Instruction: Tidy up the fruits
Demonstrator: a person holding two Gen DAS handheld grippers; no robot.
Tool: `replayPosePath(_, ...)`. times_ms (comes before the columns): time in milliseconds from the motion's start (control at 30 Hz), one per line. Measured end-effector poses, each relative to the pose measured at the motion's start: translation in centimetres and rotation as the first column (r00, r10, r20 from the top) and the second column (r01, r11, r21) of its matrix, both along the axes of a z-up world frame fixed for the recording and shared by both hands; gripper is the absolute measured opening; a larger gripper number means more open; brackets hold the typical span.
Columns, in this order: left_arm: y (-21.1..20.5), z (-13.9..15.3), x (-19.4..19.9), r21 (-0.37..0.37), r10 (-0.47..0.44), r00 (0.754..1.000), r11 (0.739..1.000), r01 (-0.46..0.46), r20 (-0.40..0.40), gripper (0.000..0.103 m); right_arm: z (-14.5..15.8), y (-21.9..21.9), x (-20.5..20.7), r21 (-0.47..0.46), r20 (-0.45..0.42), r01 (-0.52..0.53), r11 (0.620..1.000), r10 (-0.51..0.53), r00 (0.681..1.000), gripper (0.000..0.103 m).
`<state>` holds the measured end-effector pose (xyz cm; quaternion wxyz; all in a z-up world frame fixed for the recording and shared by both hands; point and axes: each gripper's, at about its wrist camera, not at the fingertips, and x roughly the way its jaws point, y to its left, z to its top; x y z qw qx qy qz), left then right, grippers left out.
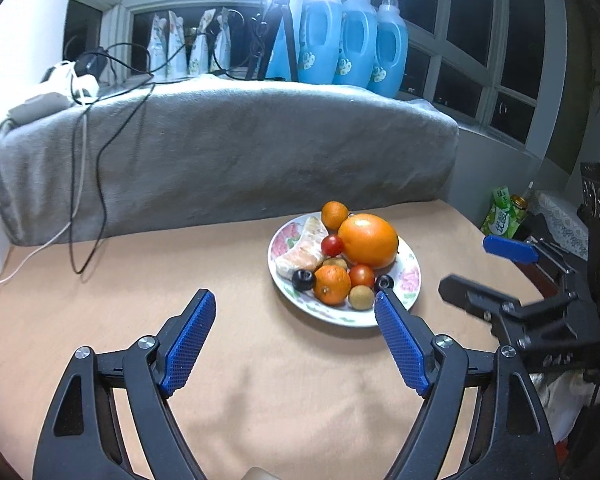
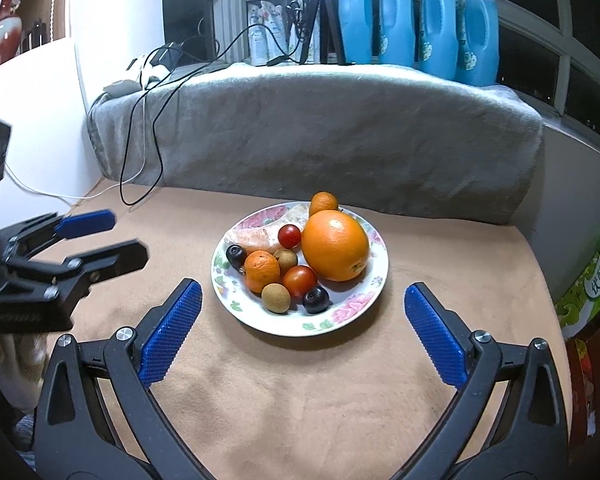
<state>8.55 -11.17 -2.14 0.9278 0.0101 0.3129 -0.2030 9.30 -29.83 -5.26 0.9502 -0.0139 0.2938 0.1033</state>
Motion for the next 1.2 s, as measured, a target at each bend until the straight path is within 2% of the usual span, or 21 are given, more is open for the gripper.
replayPosePath(467, 0.3, 0.8, -3.5, 0.028, 0.092, 0.992, 0.995, -0.095, 0.081, 0.082, 0.2, -1.7, -2.8, 0.025, 0.058, 0.137, 0.990, -0.138, 0.989, 0.103)
replayPosePath(1200, -0.5, 0.6, -4.4, 0.039, 0.084, 0.993, 0.995, -0.088, 0.085, 0.082, 0.2, -1.8, -3.8, 0.047, 0.058, 0.150, 0.988, -0.153, 0.987, 0.103)
